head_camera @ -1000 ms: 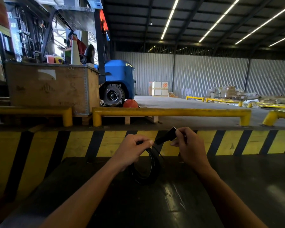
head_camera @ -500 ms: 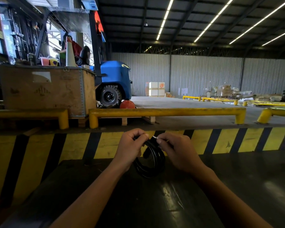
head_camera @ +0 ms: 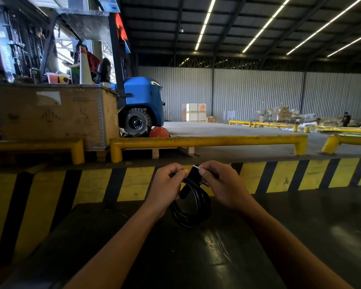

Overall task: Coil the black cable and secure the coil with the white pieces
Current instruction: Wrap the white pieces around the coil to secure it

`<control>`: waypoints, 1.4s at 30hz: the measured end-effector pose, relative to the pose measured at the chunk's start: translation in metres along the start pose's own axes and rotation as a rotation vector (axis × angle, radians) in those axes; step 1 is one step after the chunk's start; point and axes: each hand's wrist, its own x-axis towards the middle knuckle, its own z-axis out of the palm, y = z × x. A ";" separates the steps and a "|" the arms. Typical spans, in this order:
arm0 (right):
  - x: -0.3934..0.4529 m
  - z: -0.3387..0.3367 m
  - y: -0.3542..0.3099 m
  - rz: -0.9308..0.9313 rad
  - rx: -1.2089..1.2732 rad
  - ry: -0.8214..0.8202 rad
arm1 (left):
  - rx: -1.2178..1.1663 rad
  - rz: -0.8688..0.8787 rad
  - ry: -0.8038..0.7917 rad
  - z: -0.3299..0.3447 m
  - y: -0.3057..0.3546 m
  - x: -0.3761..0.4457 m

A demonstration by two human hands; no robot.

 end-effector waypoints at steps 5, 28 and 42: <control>0.000 0.001 -0.004 0.022 0.044 0.028 | -0.036 -0.056 -0.039 -0.001 0.002 -0.001; -0.014 0.023 -0.013 -0.096 -0.152 0.143 | 0.038 0.017 0.155 -0.007 -0.007 0.002; -0.030 0.015 -0.005 0.174 0.462 0.198 | 0.017 0.035 0.009 0.001 0.003 -0.013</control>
